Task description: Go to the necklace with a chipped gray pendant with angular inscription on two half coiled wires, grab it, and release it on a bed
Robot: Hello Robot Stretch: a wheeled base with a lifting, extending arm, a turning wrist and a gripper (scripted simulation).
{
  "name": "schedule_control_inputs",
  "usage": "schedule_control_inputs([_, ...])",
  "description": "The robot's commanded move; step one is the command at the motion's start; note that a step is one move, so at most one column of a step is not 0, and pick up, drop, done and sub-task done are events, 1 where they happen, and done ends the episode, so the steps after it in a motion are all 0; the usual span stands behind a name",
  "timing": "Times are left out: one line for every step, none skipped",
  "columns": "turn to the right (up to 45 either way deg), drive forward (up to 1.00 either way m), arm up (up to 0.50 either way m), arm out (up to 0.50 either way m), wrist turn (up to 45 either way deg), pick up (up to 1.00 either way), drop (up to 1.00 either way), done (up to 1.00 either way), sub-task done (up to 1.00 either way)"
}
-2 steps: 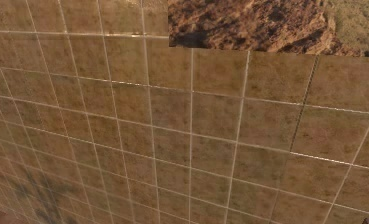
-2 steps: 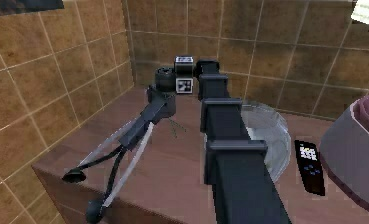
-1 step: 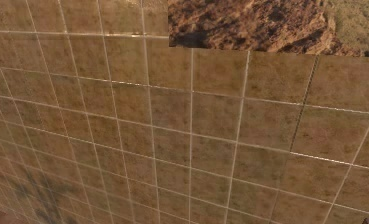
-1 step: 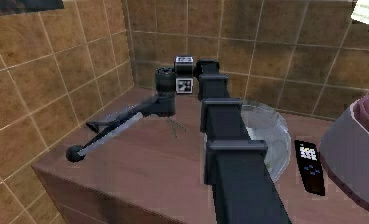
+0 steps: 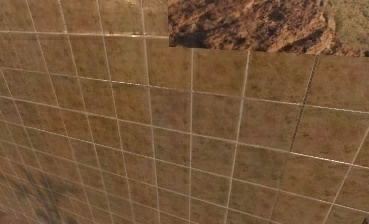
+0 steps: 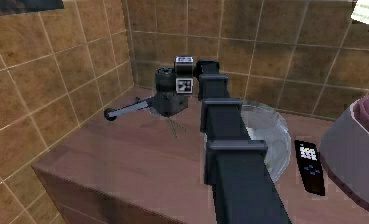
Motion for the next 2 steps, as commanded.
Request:
schedule_control_inputs([0.0, 0.00, 0.00, 0.00, 45.0, 0.00, 0.00, 0.00, 0.00])
schedule_control_inputs([0.0, 0.00, -0.12, 0.00, 0.0, 0.00, 0.00, 0.00, 0.00])
